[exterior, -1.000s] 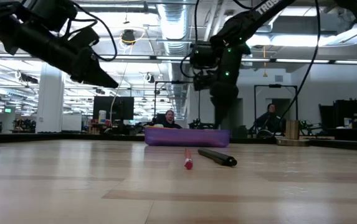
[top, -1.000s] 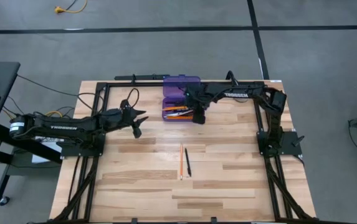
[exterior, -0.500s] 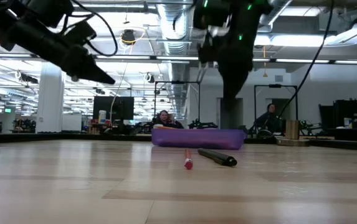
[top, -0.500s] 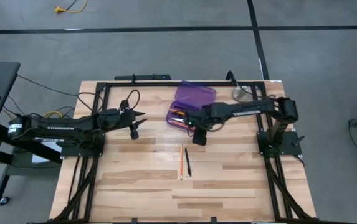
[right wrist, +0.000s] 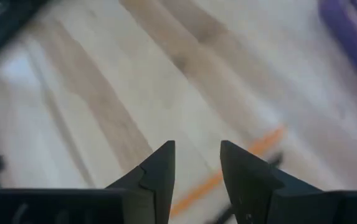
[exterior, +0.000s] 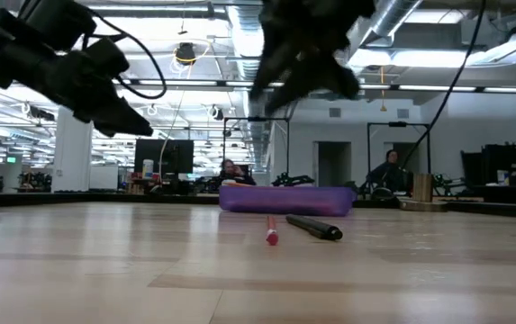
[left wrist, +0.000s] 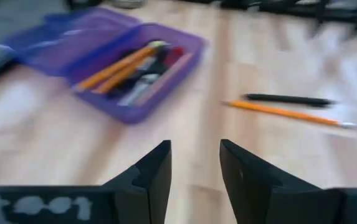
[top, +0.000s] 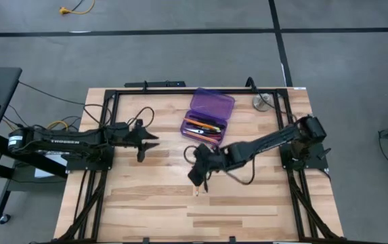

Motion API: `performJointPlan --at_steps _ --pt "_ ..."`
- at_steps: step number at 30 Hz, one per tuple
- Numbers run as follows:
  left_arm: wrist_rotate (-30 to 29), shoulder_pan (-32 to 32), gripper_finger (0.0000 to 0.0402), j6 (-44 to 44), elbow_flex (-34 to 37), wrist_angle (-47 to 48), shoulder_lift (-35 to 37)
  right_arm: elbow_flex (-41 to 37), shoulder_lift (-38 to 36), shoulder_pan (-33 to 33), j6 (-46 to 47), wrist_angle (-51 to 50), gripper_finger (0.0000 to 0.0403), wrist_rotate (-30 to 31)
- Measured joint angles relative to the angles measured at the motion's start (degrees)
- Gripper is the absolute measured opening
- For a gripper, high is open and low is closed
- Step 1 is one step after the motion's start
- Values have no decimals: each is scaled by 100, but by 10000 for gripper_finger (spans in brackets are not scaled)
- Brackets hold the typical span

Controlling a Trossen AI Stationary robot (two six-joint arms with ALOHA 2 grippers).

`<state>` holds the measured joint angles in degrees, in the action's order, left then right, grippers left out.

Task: Pick & place school supplies into a supply box
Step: Put the black pen into the violet supply box

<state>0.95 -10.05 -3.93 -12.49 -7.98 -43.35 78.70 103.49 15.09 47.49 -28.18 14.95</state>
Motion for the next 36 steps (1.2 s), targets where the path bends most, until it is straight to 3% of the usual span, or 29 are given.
performJointPlan --at_steps 3,9,18,25,36 --pt "365 147 124 -228 315 -610 0 170 428 107 692 13 123 20" --pt "499 535 124 -441 687 -1235 15 531 1033 204 1649 -643 123 22" --pt "523 1005 124 -471 791 -1210 52 683 1008 468 2715 -1759 123 -4" --pt "491 1074 124 -438 791 -1255 50 669 1215 510 2904 -1775 123 -213" --pt "512 1074 124 -480 791 -1247 50 662 1212 510 2865 -1808 123 65"
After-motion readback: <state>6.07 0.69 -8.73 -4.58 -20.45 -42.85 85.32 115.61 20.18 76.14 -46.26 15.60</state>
